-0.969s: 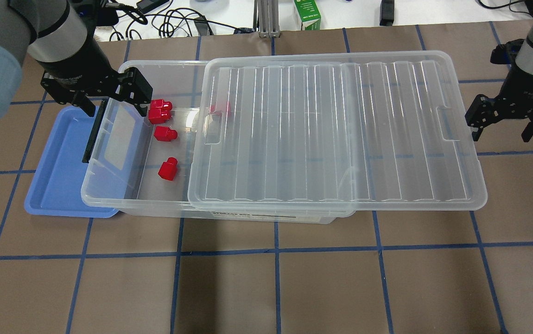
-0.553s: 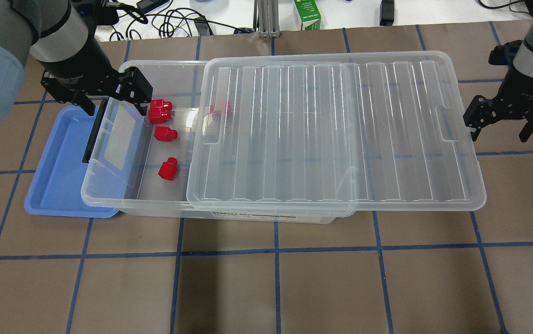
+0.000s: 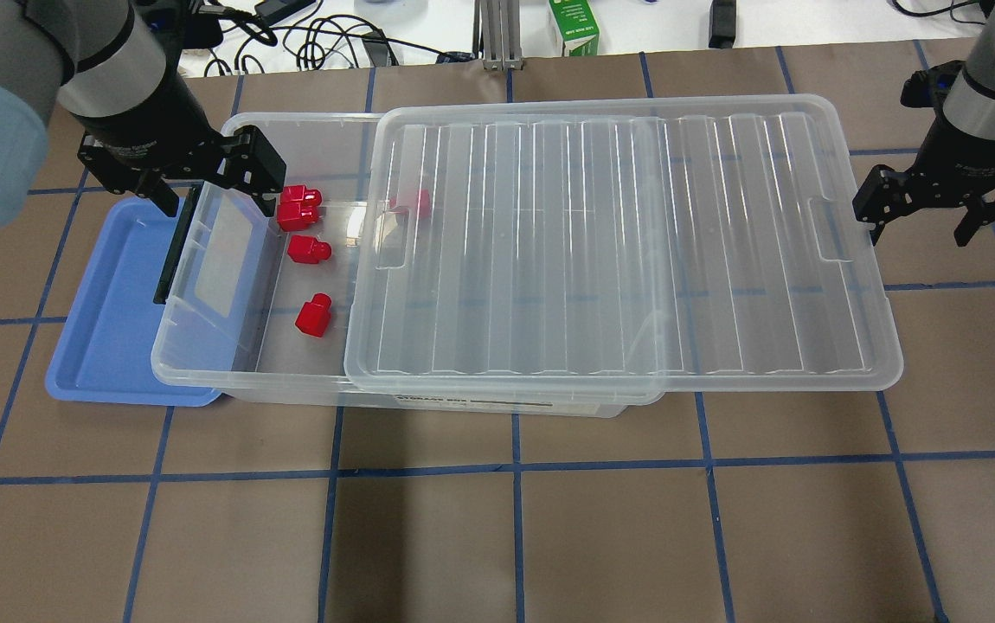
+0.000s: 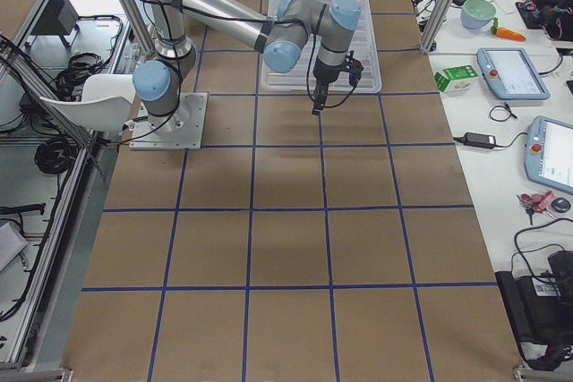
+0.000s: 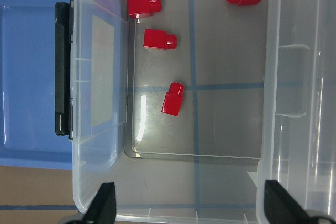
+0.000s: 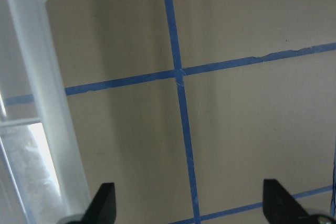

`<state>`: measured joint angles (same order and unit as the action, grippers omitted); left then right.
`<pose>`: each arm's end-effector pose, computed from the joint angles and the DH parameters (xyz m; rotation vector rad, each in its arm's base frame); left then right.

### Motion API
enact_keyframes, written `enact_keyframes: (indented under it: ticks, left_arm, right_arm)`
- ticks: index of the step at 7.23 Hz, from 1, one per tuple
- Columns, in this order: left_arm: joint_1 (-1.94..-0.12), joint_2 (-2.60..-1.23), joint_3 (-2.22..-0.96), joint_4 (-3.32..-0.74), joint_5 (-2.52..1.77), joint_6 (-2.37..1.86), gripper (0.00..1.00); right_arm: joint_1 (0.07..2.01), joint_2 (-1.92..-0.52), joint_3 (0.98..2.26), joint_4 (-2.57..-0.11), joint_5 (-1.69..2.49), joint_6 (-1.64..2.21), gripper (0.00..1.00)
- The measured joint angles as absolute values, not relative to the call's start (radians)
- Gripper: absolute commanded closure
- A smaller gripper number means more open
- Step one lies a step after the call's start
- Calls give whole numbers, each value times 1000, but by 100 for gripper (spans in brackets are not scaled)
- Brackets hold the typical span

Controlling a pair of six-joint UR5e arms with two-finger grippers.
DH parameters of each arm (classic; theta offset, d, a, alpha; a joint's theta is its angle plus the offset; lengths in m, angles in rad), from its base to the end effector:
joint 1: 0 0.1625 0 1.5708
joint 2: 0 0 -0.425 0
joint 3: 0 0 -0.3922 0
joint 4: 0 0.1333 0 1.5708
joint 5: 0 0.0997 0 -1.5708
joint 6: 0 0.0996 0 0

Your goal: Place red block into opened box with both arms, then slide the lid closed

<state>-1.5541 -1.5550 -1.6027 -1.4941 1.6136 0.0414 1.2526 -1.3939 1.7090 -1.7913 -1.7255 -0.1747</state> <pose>-0.1208 -0.4931 0.4878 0.0362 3.0955 -0.0918 -0.0562 -0.5476 0.3519 -0.2047 -3.0015 -0.1950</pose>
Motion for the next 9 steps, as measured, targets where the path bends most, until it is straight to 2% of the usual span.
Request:
enact_keyframes:
  ticks: [9]
  left_arm:
    - [-1552,-1563,-1599,-1494,1614,41,0]
  right_arm:
    - [1382,-1377,1707,-1861,-1655,-157,0]
